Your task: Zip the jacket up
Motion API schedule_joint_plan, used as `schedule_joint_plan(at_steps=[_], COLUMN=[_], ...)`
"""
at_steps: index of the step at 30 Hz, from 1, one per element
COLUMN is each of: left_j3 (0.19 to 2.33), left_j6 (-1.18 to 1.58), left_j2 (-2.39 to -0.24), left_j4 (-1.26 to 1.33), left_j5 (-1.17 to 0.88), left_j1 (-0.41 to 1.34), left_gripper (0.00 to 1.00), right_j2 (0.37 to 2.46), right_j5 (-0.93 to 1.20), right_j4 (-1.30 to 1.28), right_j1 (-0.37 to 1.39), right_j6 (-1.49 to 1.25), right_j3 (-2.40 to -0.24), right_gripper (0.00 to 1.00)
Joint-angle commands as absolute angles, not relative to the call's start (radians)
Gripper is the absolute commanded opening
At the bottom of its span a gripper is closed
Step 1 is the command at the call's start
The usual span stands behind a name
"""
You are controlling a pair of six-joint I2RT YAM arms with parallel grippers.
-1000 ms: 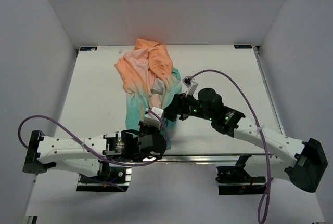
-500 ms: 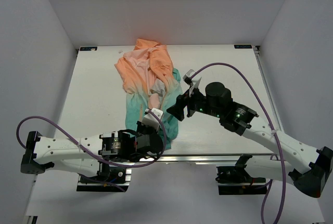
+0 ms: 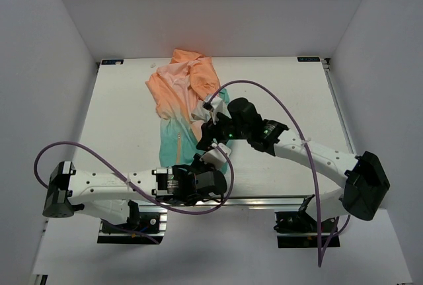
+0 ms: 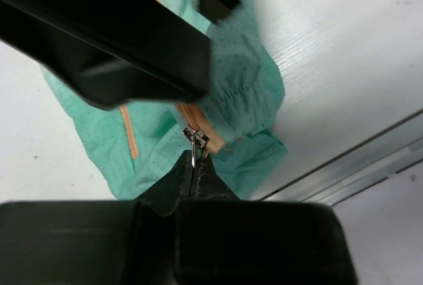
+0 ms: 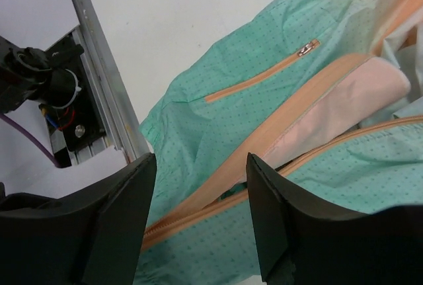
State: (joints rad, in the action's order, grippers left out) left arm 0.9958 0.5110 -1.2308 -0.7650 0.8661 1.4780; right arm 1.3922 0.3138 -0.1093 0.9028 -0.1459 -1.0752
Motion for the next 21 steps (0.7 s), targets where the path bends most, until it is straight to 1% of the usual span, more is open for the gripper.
schedule_joint_plan(at_steps=[1, 8, 10, 13, 21], left_j3=[1.029, 1.02, 1.023, 1.034, 1.04], left_j6=[0.46, 0.362, 0.341, 0.333, 0.307], left_j2=[-1.204, -1.147, -1.144, -1.154, -1.17], left_j4=[-0.74, -0.684, -0.686, -0.696, -0.689], left_j5=[0.884, 0.805, 0.795, 0.793, 0.736], left_j1=[1.444, 1.339, 1.335, 1.327, 1.324], left_gripper=[0.0, 0.0, 0.0, 0.0, 0.0], right_j2=[1.368, 1.292, 1.263, 1.226, 1.212], right_j5=[0.333, 0.236, 0.213, 0.207, 0.207], right_j4=[-0.078, -0.055, -0.04, -0.005, 0.046], right_j1=[0.9, 0.882, 0.874, 0.864, 0.825], right_j6=[-0.15, -0.241, -0.25, -0.267, -0.282], right_j3=[-1.062, -0.888, -0.848, -0.804, -0.822], right_gripper=[0.62, 0.56, 0.52, 0.51, 0.49])
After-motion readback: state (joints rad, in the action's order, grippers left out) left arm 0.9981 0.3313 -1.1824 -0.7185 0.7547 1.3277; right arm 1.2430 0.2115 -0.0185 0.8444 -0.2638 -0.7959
